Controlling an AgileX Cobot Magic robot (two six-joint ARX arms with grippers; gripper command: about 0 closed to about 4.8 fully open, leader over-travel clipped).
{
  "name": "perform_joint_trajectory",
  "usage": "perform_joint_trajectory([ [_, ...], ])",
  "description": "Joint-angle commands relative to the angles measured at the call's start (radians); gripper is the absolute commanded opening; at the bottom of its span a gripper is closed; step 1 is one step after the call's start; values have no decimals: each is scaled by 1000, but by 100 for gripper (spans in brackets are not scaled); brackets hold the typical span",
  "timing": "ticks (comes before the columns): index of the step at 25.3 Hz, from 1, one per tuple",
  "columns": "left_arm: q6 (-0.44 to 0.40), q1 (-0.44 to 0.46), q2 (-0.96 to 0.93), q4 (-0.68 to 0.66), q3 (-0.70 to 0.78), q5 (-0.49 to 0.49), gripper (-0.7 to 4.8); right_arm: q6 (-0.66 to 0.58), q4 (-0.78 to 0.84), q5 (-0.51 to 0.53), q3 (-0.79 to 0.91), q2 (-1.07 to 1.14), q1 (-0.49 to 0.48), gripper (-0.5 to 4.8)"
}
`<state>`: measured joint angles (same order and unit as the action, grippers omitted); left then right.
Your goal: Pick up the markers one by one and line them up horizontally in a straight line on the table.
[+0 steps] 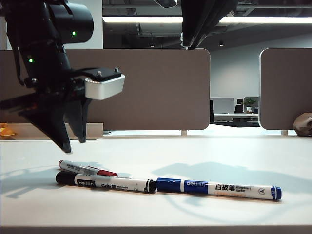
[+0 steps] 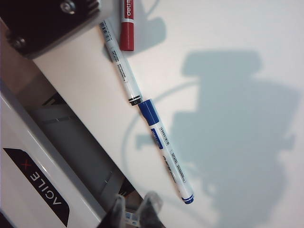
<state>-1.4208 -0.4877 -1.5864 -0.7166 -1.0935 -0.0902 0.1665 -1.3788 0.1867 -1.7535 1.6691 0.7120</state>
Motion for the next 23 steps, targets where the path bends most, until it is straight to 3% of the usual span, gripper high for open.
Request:
perform_joint_trajectory([
  [1, 4, 0, -14, 16, -3, -29, 186, -2, -1, 6, -2, -5, 2, 53],
  [23, 19, 1, -97, 65, -2, -64, 183, 16, -2, 16, -2, -5, -8, 53],
])
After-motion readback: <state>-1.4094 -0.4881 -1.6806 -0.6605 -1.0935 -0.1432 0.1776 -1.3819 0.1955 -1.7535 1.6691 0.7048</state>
